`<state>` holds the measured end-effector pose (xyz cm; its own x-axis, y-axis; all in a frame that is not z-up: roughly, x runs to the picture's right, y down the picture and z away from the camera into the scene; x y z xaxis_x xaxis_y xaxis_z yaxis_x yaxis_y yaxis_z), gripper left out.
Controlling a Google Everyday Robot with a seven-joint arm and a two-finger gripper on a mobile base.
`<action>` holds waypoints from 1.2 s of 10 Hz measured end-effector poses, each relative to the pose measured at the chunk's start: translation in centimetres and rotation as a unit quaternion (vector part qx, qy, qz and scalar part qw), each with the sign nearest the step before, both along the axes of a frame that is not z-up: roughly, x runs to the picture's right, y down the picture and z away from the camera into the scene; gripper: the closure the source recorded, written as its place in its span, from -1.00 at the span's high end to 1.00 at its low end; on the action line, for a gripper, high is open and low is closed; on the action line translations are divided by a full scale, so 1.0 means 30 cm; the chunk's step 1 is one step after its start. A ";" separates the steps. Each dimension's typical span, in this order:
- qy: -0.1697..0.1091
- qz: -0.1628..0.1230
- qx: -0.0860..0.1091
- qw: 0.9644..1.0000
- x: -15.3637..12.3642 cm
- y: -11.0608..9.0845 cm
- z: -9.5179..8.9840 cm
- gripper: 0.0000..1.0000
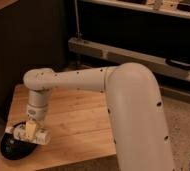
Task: Place the bottle in the ceramic bowl
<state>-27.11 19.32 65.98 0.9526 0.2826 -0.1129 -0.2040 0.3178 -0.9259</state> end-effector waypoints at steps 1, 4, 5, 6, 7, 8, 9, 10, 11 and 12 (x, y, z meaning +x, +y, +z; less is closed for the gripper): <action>0.012 -0.001 0.002 1.000 0.003 0.019 0.024 0.30; 0.028 0.017 -0.011 0.999 -0.002 0.061 0.092 0.60; 0.028 0.019 -0.013 0.999 -0.011 0.067 0.098 0.60; 0.027 0.022 -0.015 0.999 -0.023 0.072 0.106 0.60; 0.028 0.025 -0.016 0.999 -0.026 0.072 0.110 0.60; 0.028 0.025 -0.018 0.999 -0.029 0.076 0.113 0.60; 0.030 0.027 -0.021 0.999 -0.029 0.080 0.118 0.60; 0.032 0.029 -0.022 0.999 -0.025 0.077 0.120 0.60; 0.032 0.028 -0.022 0.999 -0.026 0.078 0.120 0.60; 0.031 0.027 -0.022 0.999 -0.029 0.079 0.119 0.60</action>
<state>-27.96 21.70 69.54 0.9266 0.3279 -0.1843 -0.2774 0.2645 -0.9236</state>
